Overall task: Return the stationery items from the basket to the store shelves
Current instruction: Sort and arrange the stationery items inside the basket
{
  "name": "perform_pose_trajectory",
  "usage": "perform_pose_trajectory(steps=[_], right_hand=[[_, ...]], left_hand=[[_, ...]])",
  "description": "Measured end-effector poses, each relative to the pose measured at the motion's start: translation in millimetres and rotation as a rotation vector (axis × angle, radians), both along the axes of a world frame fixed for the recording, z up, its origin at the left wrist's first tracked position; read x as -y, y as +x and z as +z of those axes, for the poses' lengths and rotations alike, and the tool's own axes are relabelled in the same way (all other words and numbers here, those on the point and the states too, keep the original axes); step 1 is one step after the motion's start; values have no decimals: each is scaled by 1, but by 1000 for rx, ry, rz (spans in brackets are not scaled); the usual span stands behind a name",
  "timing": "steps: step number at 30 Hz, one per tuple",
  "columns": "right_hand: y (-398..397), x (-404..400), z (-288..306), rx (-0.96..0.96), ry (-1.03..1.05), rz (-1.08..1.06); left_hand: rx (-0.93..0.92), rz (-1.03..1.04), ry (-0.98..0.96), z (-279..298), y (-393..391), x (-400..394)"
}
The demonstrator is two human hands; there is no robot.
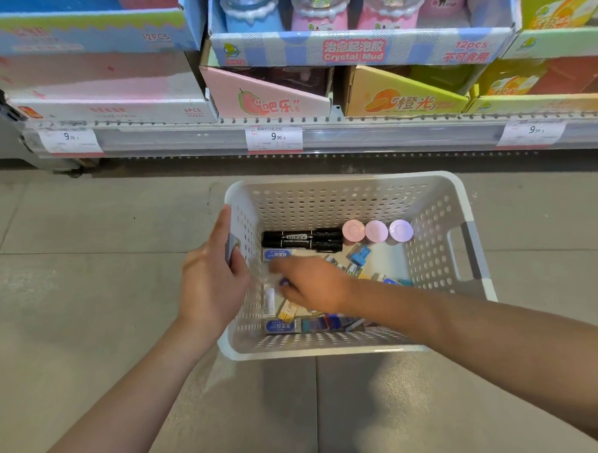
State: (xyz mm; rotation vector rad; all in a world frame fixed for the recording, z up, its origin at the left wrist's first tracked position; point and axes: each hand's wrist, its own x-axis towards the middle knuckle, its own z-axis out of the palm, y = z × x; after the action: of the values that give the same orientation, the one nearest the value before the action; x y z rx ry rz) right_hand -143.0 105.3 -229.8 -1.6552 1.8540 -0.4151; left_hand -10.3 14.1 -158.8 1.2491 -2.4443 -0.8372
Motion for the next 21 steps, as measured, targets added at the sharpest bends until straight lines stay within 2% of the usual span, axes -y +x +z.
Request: perform_pose_trajectory(steps=[3,5,8,12,16,19,21], right_hand=[[-13,-3,-5,330,57,-546],[-19,5,-12,481,158,-811],[-18,16,-15,580,322,-980],[-7,27,-19,805,432,-1053],[3,37,-22,741,534,-1049],[3,37,-26,397,540,-1067],[1,36,-24,258,549,-1016]], left_hand=[[-14,2,18,0,1,0],[-20,4,31,-1,2,1],[-26,2,44,-1,1,1],[-25,8,57,-2,2,2],[-22,3,65,0,1,0],[-19,6,62,0,1,1],[-18,10,66,0,1,1]])
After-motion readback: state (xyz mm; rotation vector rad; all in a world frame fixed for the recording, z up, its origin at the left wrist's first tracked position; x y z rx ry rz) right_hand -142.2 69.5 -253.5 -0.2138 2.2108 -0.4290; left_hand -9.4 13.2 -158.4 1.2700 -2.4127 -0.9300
